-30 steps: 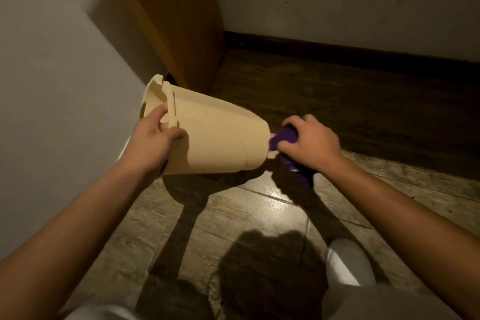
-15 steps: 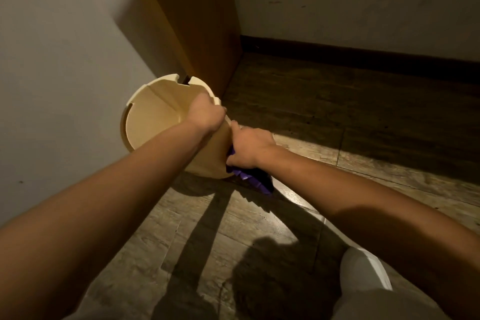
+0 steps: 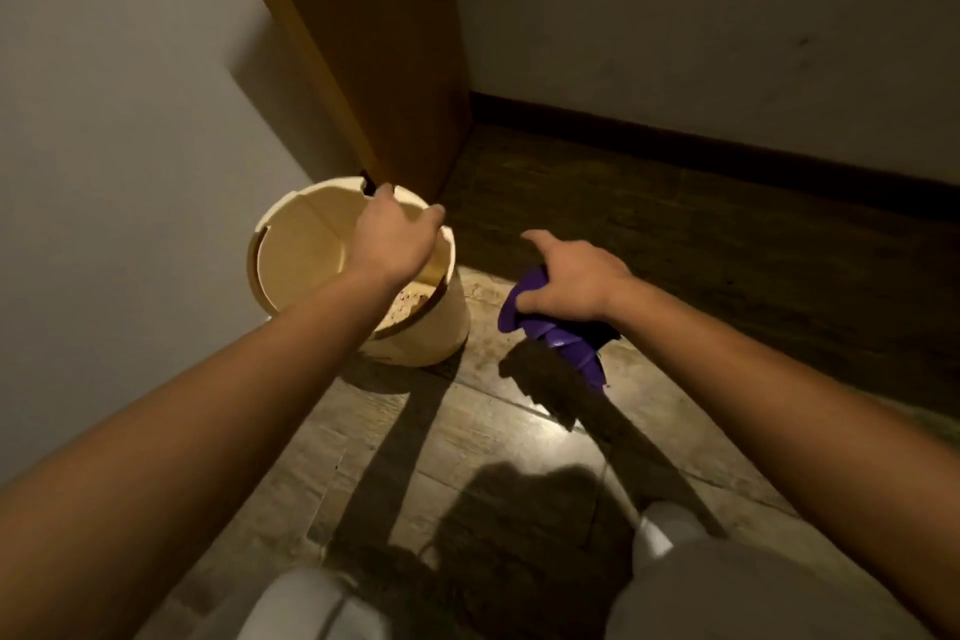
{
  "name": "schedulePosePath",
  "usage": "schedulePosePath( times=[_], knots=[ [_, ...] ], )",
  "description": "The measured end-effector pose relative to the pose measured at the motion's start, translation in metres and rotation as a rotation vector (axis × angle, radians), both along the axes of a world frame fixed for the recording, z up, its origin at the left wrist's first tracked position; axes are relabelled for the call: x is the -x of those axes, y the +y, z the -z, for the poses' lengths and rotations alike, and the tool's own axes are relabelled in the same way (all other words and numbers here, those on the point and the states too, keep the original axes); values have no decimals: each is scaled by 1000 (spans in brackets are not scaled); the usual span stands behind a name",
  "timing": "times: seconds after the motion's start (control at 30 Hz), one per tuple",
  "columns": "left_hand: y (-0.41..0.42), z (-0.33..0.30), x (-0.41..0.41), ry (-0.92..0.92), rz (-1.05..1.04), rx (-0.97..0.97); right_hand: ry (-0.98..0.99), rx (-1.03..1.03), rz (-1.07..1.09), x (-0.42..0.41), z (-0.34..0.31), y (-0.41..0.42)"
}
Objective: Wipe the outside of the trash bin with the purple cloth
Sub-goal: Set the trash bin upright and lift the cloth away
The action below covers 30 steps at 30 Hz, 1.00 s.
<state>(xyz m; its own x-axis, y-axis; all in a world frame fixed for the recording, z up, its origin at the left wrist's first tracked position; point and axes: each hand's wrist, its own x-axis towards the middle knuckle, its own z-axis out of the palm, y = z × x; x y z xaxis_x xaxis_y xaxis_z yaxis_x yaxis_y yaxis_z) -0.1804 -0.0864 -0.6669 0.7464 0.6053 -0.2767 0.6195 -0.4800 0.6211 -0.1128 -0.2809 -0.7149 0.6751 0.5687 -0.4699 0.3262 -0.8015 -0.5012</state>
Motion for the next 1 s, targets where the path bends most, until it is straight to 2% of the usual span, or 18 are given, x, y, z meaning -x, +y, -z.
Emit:
schedulePosePath(
  times=[0.07,0.17,0.23,0.3,0.37,0.47,0.53,0.63,0.7,0.8,0.9,1.0],
  knots=[
    [2,-47,7,4,47,98,60,-144,-4,-4,-62,-20],
    [-12,-137,19,176,73,493,136,-416,-32,2,-174,-37],
    [-20,-199,27,211,69,686,152,-523,-67,8,-243,-41],
    [-29,-241,38,133,61,864,147,-549,-92,15,-287,-42],
    [-29,-310,40,33,21,946,160,-589,-82,14,-355,-42],
    [-34,-411,44,-138,-55,991,168,-629,-30,16,-448,-50],
    [-37,-480,40,-199,-39,953,204,-666,59,15,-505,-61],
    [-44,-565,32,-277,53,844,302,-786,265,21,-565,-81],
    [-50,-614,26,-320,89,779,395,-917,483,26,-598,-91],
    [-57,-659,14,-412,66,811,427,-939,725,27,-628,-97],
    [-58,-684,-4,-488,32,797,590,-929,687,22,-649,-87],
    [-54,-694,-22,-543,-37,699,743,-1053,665,13,-664,-61]
  ],
)
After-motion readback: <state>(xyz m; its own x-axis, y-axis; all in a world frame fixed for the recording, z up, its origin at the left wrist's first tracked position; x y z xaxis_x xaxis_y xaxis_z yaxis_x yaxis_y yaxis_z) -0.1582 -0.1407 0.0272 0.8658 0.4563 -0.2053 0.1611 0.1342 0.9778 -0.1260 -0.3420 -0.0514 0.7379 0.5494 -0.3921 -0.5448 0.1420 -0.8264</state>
